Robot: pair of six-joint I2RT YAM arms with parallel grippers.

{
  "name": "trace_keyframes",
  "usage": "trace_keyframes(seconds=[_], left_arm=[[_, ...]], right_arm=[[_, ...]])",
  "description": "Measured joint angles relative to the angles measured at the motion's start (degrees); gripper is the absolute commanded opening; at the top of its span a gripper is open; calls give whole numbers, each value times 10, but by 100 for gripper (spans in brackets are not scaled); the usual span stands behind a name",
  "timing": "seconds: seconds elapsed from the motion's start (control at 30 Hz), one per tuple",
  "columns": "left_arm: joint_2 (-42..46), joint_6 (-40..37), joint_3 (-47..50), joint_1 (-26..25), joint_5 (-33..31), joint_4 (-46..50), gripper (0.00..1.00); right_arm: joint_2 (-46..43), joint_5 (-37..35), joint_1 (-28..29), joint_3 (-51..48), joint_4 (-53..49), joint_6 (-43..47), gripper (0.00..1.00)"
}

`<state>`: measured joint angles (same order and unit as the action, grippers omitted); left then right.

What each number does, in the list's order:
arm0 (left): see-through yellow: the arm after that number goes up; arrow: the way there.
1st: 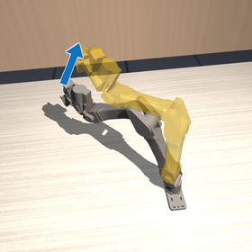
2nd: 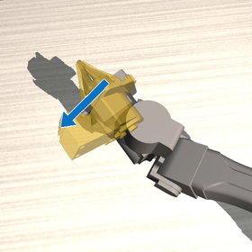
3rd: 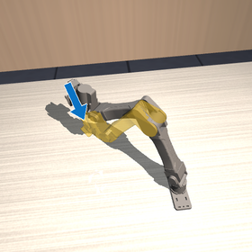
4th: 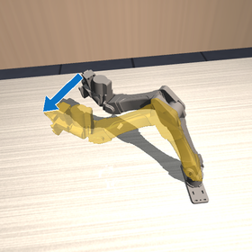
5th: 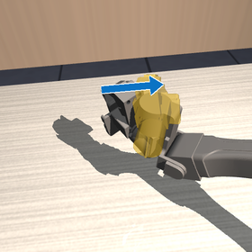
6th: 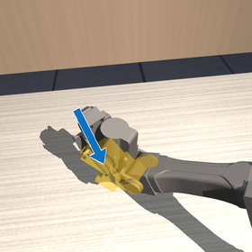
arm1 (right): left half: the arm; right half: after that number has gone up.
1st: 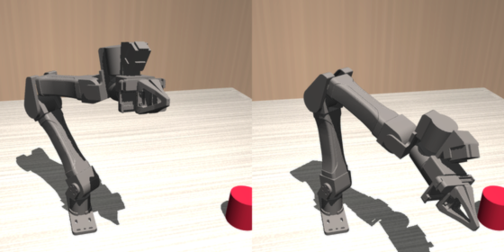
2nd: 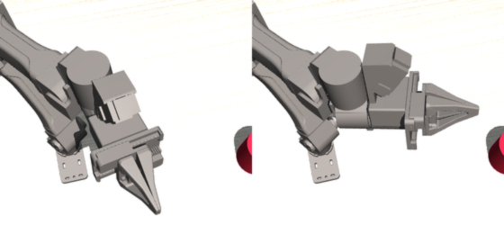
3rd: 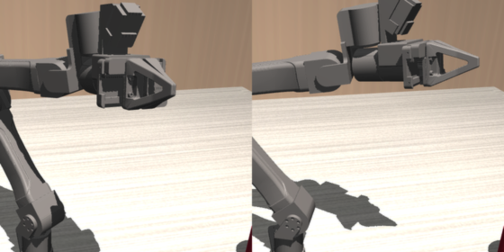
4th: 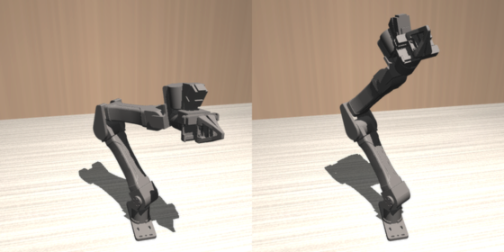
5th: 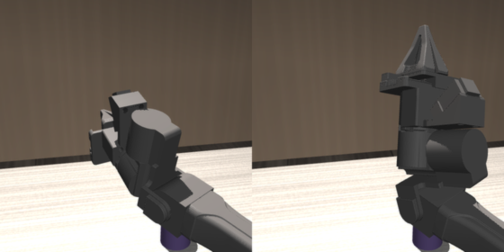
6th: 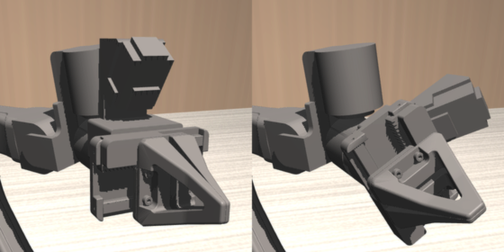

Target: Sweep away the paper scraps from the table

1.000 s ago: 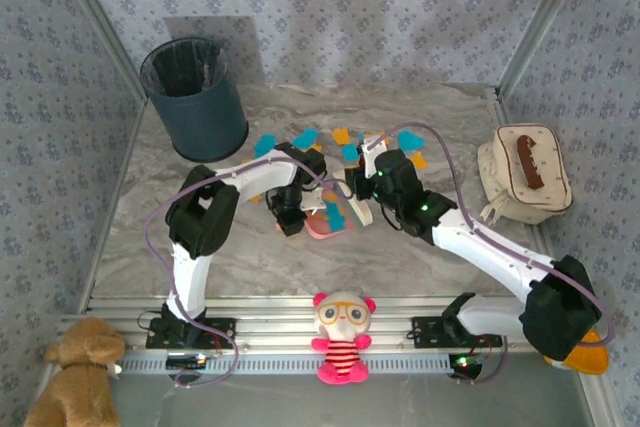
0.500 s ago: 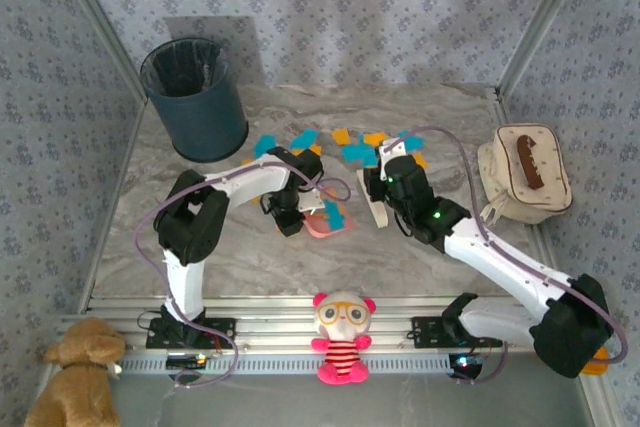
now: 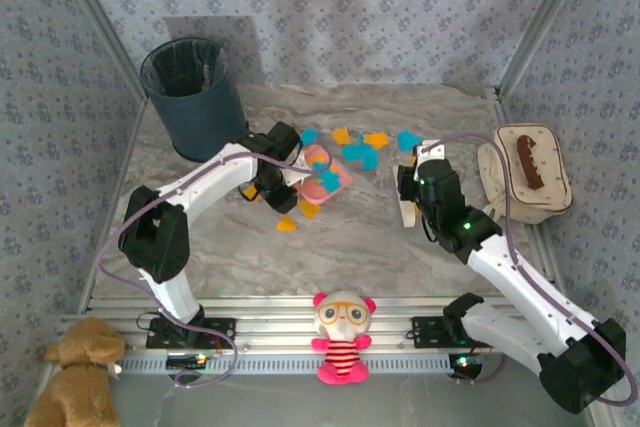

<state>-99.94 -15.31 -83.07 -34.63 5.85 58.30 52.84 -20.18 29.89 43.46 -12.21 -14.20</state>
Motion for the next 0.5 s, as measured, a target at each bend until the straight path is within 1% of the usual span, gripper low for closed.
trace_keyframes(seconds=[0.13,0.4,0.5], left_arm=[[0,19,-28,18,7,10,0],[0,54,-92,64,44,39,0],[-5,66,-135,80,55,53,0]], right_arm=[[0,3,-7,-5,-2,0,0],[0,12,-18,-6,-2,-6,0],[0,16,-20,-6,-2,-9,0]])
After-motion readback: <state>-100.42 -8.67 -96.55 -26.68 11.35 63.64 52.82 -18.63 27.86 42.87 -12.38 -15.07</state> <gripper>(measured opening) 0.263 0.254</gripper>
